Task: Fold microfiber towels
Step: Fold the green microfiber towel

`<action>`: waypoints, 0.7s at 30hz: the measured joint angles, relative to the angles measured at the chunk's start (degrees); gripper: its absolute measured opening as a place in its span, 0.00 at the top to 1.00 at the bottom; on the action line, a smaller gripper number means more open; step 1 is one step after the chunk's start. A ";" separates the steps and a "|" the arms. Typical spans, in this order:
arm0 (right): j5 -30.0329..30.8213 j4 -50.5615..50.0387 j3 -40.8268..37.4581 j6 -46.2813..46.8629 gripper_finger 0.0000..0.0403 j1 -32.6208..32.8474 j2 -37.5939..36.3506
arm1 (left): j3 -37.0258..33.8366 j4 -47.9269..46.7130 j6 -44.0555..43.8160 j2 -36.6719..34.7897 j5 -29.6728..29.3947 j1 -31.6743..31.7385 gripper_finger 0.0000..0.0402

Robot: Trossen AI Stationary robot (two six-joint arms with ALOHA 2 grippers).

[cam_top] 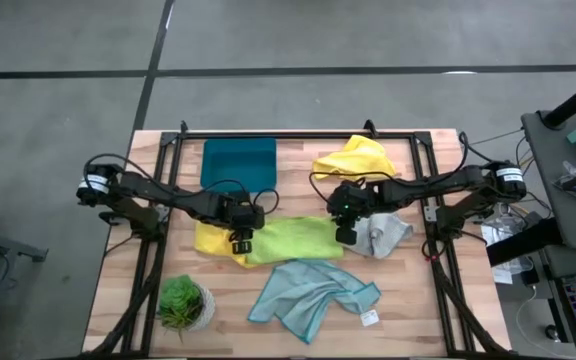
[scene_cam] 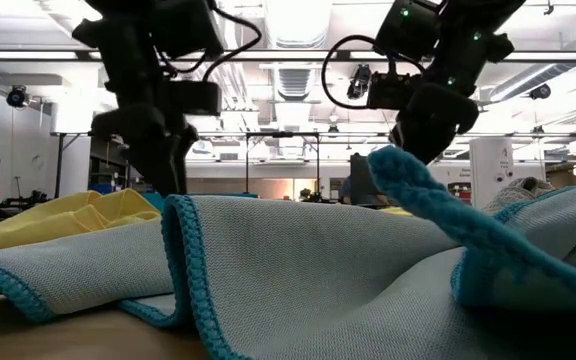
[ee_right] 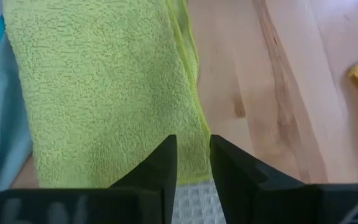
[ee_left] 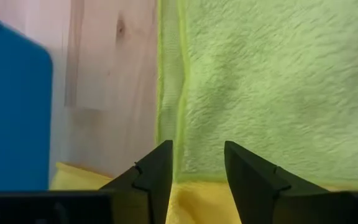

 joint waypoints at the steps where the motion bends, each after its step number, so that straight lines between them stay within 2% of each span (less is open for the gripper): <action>1: -0.01 0.80 -0.13 -0.33 0.79 0.00 0.45 | -0.54 0.74 0.02 0.00 -0.03 0.11 0.68; 17: -0.04 2.88 -0.28 -4.45 0.81 -2.07 8.52 | -6.13 8.76 -1.58 0.20 -0.21 1.42 0.68; 21: -0.34 2.91 -0.28 -5.00 0.85 -2.05 8.60 | -6.44 8.87 -1.58 0.20 -0.21 1.42 0.72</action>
